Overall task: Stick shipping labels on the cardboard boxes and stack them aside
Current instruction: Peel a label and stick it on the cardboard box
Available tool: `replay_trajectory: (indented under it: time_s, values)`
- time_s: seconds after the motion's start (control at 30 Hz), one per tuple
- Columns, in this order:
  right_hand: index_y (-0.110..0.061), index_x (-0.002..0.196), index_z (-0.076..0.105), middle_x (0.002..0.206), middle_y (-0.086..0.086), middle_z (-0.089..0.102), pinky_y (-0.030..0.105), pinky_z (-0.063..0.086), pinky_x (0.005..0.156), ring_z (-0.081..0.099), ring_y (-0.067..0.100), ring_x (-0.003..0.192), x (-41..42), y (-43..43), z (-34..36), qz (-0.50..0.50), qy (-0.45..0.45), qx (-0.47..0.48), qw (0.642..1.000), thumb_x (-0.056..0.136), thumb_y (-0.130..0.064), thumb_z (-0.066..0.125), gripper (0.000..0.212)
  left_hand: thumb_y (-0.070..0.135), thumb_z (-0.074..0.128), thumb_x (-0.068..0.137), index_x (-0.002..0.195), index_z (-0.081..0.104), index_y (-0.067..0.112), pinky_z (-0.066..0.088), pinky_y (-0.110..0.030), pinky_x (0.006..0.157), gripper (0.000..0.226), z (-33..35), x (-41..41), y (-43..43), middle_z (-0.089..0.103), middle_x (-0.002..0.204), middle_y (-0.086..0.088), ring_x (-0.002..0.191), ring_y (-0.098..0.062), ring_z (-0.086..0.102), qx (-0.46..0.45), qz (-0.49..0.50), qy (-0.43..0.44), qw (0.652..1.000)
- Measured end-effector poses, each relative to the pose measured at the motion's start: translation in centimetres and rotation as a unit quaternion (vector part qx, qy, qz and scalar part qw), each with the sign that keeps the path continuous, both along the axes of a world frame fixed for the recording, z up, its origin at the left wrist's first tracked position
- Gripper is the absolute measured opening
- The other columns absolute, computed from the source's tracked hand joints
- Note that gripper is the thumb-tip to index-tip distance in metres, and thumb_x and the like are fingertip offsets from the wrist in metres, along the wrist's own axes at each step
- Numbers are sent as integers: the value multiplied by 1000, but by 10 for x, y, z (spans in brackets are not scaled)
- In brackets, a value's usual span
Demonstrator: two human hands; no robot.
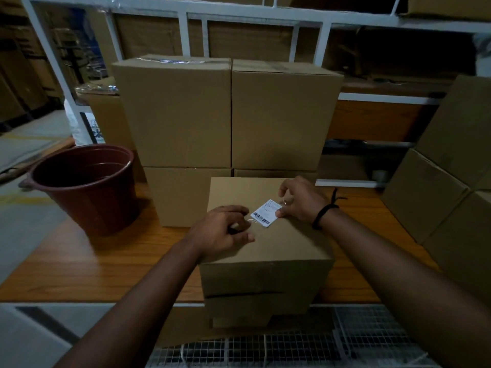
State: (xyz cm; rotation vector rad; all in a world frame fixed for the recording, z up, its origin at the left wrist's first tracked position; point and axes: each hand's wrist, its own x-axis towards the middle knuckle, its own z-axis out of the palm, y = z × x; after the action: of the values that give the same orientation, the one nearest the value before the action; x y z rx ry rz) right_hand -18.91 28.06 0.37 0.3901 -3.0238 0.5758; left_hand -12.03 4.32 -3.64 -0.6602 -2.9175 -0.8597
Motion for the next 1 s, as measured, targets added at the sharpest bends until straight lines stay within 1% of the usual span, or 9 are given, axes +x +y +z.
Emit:
replay_trajectory:
  time_s: [0.13, 0.2, 0.27, 0.47, 0.57, 0.63, 0.77, 0.93, 1.0]
  values:
    - [-29, 119, 56, 126, 2, 51, 21, 43, 72, 48, 14, 106, 8, 6, -15, -27, -31, -51, 998, 79, -34, 77, 46, 53, 61, 89, 111, 66, 31, 50, -42, 96, 32, -1, -1, 0, 44, 147, 12, 128, -9, 42, 0, -2, -4, 1000]
    - [-37, 136, 47, 136, 5, 45, 35, 47, 93, 45, 22, 120, 4, 7, -7, 3, -64, 0, 998, 81, -38, 74, 61, 53, 61, 88, 112, 66, 30, 51, -42, 95, 33, -2, -2, -1, 44, 147, 11, 127, -9, 44, 7, -6, -10, 1000]
    - [-44, 138, 43, 139, 6, 40, 48, 39, 104, 37, 28, 129, -6, 4, 4, 47, -74, 105, 991, 82, -46, 71, 63, 55, 60, 88, 115, 66, 31, 51, -42, 95, 37, -4, -4, -2, 44, 147, 12, 127, -9, 45, 4, -8, -4, 1000]
    - [-35, 110, 53, 130, 2, 42, 39, 42, 93, 41, 25, 122, -29, -17, 23, 91, -124, 158, 975, 73, -37, 81, 47, 55, 60, 89, 118, 65, 28, 50, -42, 95, 40, -2, -3, -2, 45, 146, 10, 128, -9, 43, -3, -10, 6, 1000]
    - [-35, 121, 51, 133, -1, 40, 41, 42, 97, 41, 24, 122, -31, -23, 25, 96, -146, 172, 969, 74, -32, 81, 56, 54, 60, 89, 111, 65, 31, 50, -43, 95, 32, -1, -1, -3, 45, 146, 10, 127, -10, 44, 4, -8, -1, 1000]
    - [-36, 117, 53, 133, 0, 42, 43, 44, 98, 42, 23, 121, -33, -22, 25, 105, -155, 175, 966, 76, -31, 80, 48, 53, 61, 88, 109, 66, 32, 50, -42, 95, 30, 0, -1, -2, 46, 146, 10, 127, -10, 44, 5, -5, -3, 1000]
    - [-30, 103, 51, 120, -1, 51, 30, 50, 81, 51, 16, 105, -31, -20, 26, 120, -177, 116, 970, 76, -22, 81, 41, 54, 62, 87, 109, 66, 31, 52, -41, 93, 32, -1, -1, -1, 46, 146, 9, 123, -9, 48, 12, -2, -1, 1000]
    - [-21, 101, 51, 112, 9, 60, 46, 56, 84, 61, 26, 104, -18, -12, 32, 107, -211, -78, 968, 72, -1, 80, 45, 56, 62, 86, 109, 66, 32, 52, -42, 93, 33, -2, -2, -2, 46, 145, 11, 124, -9, 49, 23, -1, -2, 1000]
    - [-19, 100, 54, 110, 11, 62, 40, 58, 79, 63, 25, 100, -11, -7, 33, 92, -210, -163, 960, 73, 5, 77, 43, 55, 64, 85, 109, 66, 34, 51, -42, 96, 33, -3, -3, -3, 46, 145, 12, 126, -9, 47, 43, -2, -15, 999]
